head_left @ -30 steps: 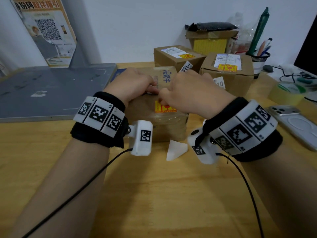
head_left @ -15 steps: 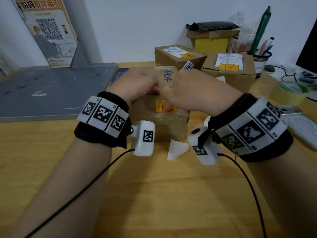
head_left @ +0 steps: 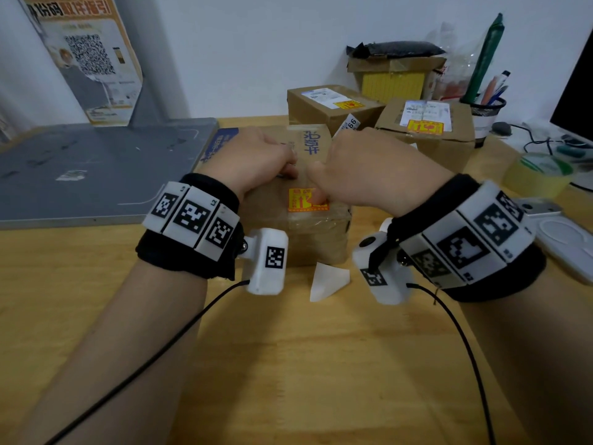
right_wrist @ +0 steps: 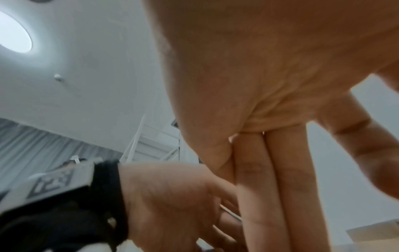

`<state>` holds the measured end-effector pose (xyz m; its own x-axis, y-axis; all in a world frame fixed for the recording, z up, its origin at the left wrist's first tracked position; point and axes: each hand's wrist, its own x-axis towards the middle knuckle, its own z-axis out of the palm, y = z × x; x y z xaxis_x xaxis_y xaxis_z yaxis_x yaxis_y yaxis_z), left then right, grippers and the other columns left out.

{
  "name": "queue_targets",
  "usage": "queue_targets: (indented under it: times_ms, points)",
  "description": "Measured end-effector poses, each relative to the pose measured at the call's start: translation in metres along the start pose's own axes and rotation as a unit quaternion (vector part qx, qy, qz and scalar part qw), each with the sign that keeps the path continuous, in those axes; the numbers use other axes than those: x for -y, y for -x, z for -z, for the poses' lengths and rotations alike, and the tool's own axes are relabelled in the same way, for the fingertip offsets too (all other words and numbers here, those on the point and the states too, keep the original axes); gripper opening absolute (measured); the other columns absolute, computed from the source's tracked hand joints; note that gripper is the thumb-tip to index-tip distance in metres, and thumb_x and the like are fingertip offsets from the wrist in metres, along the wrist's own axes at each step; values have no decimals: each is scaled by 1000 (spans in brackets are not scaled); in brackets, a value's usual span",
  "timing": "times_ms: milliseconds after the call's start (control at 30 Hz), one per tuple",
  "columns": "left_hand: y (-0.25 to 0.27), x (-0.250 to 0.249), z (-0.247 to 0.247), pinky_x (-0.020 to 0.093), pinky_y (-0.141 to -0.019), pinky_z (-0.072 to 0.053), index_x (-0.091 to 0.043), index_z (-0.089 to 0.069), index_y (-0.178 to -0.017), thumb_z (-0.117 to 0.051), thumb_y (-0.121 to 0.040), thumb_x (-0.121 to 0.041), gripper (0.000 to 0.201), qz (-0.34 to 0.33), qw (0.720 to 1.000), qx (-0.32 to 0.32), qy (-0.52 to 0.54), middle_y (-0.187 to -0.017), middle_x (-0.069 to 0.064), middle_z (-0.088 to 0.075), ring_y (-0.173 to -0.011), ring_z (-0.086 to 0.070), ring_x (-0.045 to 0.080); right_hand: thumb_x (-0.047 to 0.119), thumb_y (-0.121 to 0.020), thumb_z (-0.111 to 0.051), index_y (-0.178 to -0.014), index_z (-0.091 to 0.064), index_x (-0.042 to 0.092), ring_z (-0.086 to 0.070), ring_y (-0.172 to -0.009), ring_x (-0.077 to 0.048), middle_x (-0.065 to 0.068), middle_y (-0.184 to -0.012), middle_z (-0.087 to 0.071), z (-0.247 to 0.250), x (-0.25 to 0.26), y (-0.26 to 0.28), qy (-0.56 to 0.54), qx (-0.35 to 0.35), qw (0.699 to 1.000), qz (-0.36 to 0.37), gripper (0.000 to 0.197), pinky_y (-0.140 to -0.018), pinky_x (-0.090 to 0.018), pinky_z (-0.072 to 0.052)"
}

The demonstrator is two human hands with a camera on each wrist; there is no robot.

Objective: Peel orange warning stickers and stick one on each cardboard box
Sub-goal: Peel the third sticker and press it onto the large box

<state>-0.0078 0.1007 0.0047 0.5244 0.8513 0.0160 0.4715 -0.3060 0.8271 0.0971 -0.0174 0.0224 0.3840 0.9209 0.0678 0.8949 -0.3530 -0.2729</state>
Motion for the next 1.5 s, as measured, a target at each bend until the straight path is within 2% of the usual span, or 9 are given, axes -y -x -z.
queue_targets:
  times_ms: [233,433,500,633,767,867,1033,1200,1500]
  points:
    - [2,0,1,43,-103,-50,-24,-81,-83,-75,-71,-24,13,11,1000,19,-13,-97,0,-78,-106,-67,22,53,-93,-50,-72,-43,17,-49,-83,-30,-1,-69,-41,3,-2,3,12,-2,999,-32,42,-76,-40,-42]
    - [2,0,1,42,-103,-49,-17,-81,-78,-69,-82,-23,14,7,1000,13,-10,-70,-14,-78,-99,-68,16,48,-93,-49,-65,-35,19,-47,-69,-28,-3,-66,-40,5,-2,4,11,-9,999,-29,43,-62,-33,-36]
    - [1,0,1,41,-103,-49,-17,-82,-82,-68,-87,-25,17,4,1000,14,-19,-81,-9,-80,-101,-68,17,48,-93,-50,-66,-36,20,-49,-82,-32,-2,-70,-40,4,-4,4,10,-6,999,-43,42,-73,-37,-40]
    - [2,-3,1,45,-100,-53,-20,-82,-87,-67,-90,-34,21,-3,998,31,-55,-90,-4,-79,-101,-70,27,48,-92,-45,-66,-34,18,-48,-79,-32,-4,-68,-40,1,-2,4,24,-27,999,-17,41,-68,-34,-38]
    - [9,-5,0,40,-97,-54,-23,-81,-94,-65,-89,-37,22,-15,996,33,-87,-96,-3,-77,-100,-69,23,46,-87,-47,-88,-67,15,-52,-67,-22,0,-68,-60,-2,-3,8,12,-26,1000,-8,37,-59,-33,-39]
    - [20,-3,-1,32,-95,-50,-25,-76,-106,-61,-94,-34,22,-30,992,35,-116,-111,-2,-72,-108,-63,20,50,-90,-50,-96,-72,15,-57,-75,-24,0,-74,-64,-5,-2,16,5,-32,999,-15,41,-65,-36,-45]
    - [41,1,7,34,-110,-40,-33,-74,-116,-68,-91,-29,25,-52,986,80,-140,-129,-6,-66,-124,-55,16,45,-88,-58,-79,-62,16,-60,-88,-31,-5,-79,-60,-5,2,30,-17,-50,998,-39,30,-70,-36,-47]
    - [58,13,11,30,-106,-36,-31,-69,-127,-76,-86,-22,42,-75,980,117,-143,-136,-6,-61,-129,-51,17,44,-72,-72,-108,-77,28,-66,-98,-25,1,-100,-71,-10,3,50,-21,-12,996,-90,40,-86,-43,-57]
    - [54,17,7,33,-104,-36,-32,-66,-130,-75,-86,-11,49,-51,985,71,-152,-145,-2,-54,-132,-48,22,34,-84,-78,-89,-81,42,-64,-103,-19,5,-103,-73,-14,-5,38,-78,-54,991,-90,10,-91,-41,-54]
